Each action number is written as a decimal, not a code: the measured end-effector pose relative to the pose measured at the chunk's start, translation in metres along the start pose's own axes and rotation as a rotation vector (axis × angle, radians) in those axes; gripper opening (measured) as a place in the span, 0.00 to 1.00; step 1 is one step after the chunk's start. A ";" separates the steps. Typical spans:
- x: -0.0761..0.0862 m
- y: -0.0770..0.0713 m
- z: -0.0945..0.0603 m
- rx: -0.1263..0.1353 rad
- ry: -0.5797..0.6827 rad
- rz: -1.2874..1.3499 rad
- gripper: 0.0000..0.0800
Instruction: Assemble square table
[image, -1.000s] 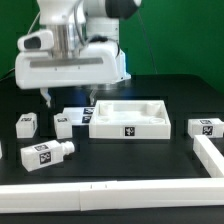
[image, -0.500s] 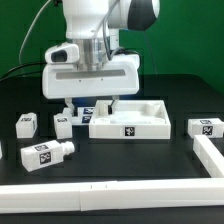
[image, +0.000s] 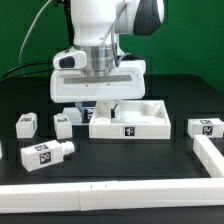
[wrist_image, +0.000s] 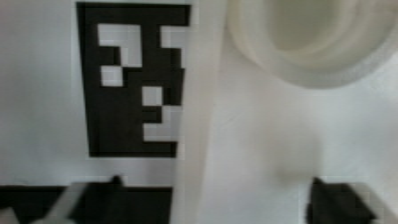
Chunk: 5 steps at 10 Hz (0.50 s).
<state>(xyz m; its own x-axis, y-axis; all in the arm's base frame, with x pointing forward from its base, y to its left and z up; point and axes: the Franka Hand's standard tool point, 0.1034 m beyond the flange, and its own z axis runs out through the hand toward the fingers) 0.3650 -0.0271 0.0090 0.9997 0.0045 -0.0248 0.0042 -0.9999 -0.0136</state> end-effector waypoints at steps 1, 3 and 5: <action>0.000 0.000 0.000 0.000 0.000 0.000 0.59; 0.001 0.000 0.000 0.000 0.001 0.001 0.11; 0.021 0.002 -0.008 0.025 -0.026 0.010 0.06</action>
Offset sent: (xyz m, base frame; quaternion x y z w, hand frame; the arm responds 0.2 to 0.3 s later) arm 0.0318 -0.0173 0.0137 0.0025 -0.0280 -0.0124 0.9995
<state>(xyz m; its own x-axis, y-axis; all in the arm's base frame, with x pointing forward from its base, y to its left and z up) 0.3867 -0.0287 0.0163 0.9987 -0.0049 -0.0509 -0.0069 -0.9992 -0.0387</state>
